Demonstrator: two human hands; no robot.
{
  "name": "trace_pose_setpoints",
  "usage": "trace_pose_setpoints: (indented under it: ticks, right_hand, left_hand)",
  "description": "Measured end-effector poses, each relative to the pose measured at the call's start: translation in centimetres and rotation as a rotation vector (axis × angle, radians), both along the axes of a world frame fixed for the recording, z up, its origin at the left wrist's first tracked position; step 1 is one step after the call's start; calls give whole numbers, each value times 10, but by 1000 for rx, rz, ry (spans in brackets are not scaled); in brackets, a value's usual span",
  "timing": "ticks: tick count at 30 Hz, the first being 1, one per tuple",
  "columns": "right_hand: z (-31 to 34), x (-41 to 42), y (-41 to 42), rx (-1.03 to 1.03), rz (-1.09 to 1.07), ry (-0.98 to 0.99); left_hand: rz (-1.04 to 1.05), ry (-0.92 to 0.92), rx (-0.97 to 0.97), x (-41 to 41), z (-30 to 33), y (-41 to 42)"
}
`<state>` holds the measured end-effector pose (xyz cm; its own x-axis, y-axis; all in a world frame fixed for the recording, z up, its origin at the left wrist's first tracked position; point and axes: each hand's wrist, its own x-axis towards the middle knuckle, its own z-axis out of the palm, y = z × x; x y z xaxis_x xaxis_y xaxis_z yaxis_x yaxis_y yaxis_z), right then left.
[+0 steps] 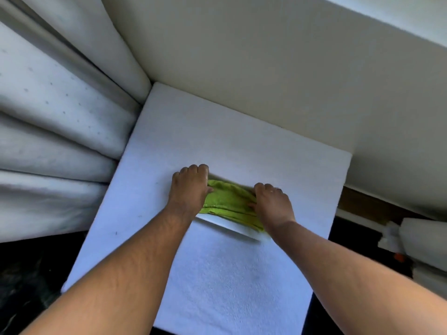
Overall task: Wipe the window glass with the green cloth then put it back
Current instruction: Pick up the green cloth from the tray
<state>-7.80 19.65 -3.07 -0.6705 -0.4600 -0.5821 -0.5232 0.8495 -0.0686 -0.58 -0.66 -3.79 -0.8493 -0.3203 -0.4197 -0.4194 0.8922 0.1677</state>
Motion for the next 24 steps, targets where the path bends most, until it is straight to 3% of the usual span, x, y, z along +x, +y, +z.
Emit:
trace_pose_setpoints:
  ticks: [4,9,16,24]
  right_hand:
    - [31,-13,7,-4,-65,-289]
    - [173,-41,52,-398,-499,-381]
    - [408,-80,143,-987,-848,-63]
    - [662,-161,289,-1240,-839,759]
  left_hand:
    - [26,-122,290,1,29,-11]
    - [184,85,731,-16,172,3]
    - [320,571,1038,-100,397,82]
    - [-186,1134,861,-226,663,240]
